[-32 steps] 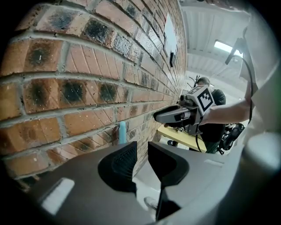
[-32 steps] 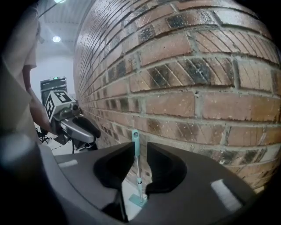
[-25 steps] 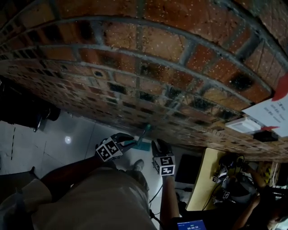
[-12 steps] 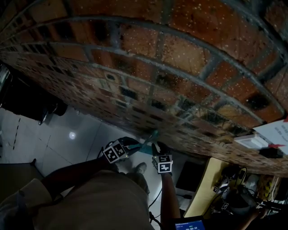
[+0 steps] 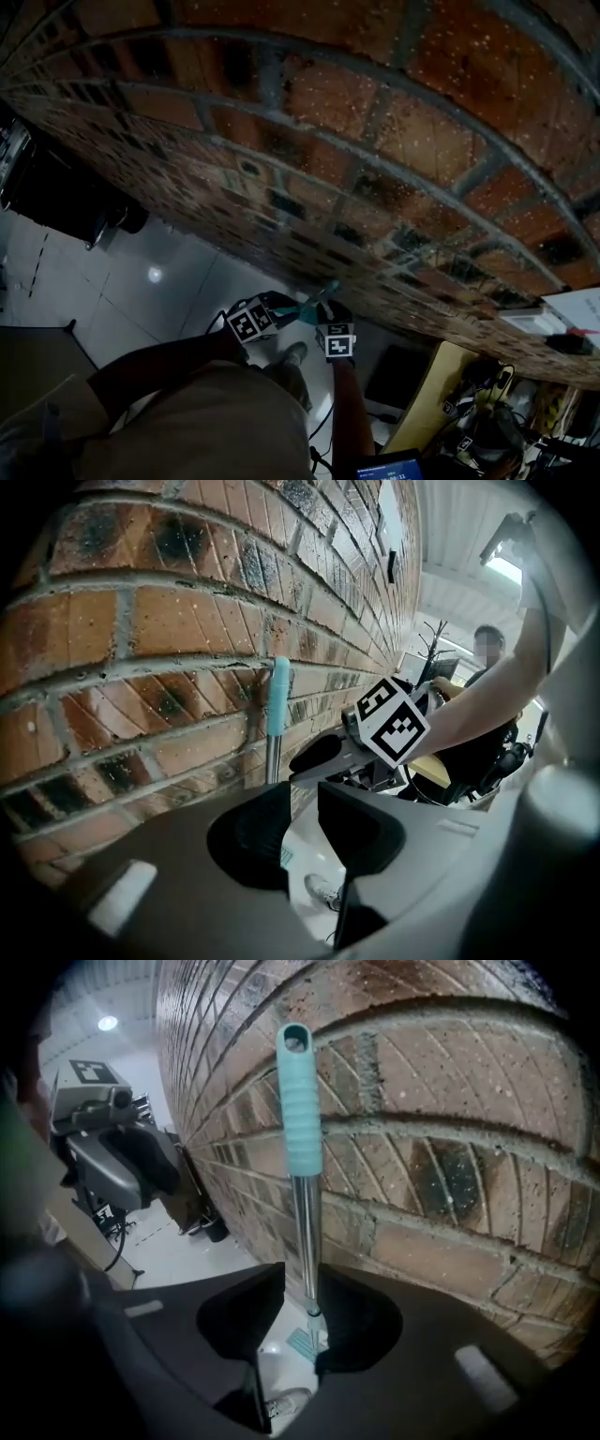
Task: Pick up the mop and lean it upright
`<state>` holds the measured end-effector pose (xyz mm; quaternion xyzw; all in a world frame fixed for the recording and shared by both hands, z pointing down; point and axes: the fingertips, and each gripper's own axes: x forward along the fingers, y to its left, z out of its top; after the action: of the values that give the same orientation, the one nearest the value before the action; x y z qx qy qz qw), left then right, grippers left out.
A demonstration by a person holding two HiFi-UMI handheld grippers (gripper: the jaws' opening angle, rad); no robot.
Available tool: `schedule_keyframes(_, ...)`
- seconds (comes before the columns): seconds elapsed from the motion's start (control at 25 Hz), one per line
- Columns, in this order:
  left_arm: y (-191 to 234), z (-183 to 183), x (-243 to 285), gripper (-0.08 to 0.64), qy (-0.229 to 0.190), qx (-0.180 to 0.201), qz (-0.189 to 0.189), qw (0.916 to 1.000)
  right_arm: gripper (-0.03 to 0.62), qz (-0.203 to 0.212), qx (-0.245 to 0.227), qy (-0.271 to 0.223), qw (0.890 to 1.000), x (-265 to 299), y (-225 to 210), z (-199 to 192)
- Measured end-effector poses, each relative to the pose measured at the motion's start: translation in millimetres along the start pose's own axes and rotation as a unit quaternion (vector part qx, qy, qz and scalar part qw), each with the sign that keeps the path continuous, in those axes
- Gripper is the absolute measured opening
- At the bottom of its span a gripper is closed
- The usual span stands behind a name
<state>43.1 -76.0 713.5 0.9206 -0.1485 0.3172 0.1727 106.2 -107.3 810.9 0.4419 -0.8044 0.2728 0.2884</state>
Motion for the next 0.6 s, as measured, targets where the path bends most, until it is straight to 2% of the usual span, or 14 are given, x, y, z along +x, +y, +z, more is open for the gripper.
schedule_keyframes(0.44, -8.3, -9.4, 4.0, 0.110, 0.012, 0.002, -0.008, 0.9999, 0.101, -0.011, 0.001, 0.048, 0.999, 37.3, -10.4, -26.5)
schedule_keyframes(0.6, -9.2, -14.8, 2.9, 0.110, 0.018, 0.005, -0.012, 0.9998, 0.112, 0.000, 0.006, 0.062, 0.998, 48.8, -7.7, -38.9)
